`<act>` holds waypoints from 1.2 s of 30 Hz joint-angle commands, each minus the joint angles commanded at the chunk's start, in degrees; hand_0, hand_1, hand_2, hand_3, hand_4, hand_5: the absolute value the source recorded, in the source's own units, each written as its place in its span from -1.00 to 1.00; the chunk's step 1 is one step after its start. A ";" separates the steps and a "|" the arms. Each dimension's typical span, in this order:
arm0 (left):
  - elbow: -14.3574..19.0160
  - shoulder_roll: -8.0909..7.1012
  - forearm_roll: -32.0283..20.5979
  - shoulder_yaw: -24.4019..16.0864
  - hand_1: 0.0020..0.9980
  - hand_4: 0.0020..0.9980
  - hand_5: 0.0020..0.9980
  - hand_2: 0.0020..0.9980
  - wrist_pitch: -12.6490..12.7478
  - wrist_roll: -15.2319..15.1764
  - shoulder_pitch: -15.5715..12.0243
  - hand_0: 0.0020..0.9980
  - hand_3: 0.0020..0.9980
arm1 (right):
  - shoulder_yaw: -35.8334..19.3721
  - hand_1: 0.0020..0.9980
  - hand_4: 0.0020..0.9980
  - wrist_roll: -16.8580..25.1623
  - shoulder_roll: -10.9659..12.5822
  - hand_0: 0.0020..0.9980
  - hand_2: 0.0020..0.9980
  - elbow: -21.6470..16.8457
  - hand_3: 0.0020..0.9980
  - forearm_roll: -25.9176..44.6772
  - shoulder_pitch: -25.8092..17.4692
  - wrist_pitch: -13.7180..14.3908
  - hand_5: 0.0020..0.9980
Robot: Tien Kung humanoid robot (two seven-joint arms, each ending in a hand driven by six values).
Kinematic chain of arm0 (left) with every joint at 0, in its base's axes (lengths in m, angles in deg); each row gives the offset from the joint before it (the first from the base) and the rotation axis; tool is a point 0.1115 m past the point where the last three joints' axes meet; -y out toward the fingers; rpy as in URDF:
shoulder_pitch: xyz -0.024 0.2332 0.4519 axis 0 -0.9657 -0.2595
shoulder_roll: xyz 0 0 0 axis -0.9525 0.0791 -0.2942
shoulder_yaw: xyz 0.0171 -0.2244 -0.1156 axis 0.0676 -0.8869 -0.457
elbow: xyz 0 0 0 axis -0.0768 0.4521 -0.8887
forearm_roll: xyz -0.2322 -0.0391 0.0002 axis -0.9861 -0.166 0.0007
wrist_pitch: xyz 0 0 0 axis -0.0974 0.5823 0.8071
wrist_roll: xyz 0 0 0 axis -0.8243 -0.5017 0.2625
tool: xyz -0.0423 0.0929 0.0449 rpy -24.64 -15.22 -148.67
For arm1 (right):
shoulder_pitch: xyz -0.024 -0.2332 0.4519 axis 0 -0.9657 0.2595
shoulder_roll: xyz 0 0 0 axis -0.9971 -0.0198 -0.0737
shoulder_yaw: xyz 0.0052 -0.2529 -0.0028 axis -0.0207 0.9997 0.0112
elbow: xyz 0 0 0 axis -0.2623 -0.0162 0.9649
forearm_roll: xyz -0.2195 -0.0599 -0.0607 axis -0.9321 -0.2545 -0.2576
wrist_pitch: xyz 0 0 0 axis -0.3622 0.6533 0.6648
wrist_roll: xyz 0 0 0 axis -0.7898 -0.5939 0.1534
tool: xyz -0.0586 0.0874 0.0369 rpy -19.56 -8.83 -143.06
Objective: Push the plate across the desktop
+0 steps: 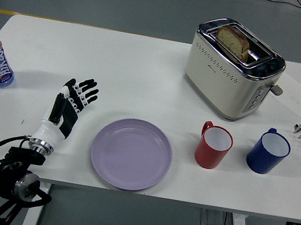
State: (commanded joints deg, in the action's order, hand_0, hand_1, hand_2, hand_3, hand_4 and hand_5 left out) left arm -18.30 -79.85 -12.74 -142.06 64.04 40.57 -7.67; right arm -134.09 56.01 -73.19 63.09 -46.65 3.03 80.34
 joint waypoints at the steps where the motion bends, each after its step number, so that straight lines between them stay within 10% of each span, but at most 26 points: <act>1: 0.23 -0.39 0.32 -0.89 0.62 0.05 1.00 0.60 -0.04 0.28 -0.09 0.64 0.42 | 0.03 -0.07 -0.35 0.04 0.00 0.11 0.22 0.01 0.17 0.09 0.01 -0.01 0.03; 15: 3.60 -8.17 4.61 -16.64 0.46 0.06 1.00 0.42 -4.39 6.88 -5.37 0.50 0.30 | 0.42 -0.07 -0.35 0.33 -0.16 0.11 0.22 0.03 0.17 1.37 -0.03 -0.04 0.03; 36: 5.51 -10.62 6.25 -21.15 0.48 0.09 1.00 0.43 -7.40 11.25 -7.61 0.52 0.32 | 0.92 -0.07 -0.35 0.67 -0.43 0.11 0.22 -0.05 0.17 2.77 -0.52 -0.11 0.02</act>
State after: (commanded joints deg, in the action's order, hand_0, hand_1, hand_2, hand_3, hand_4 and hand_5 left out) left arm -12.79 -90.47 -6.49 -163.21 56.64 51.82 -15.28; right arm -133.18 56.67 -73.62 63.04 -43.89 2.51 80.23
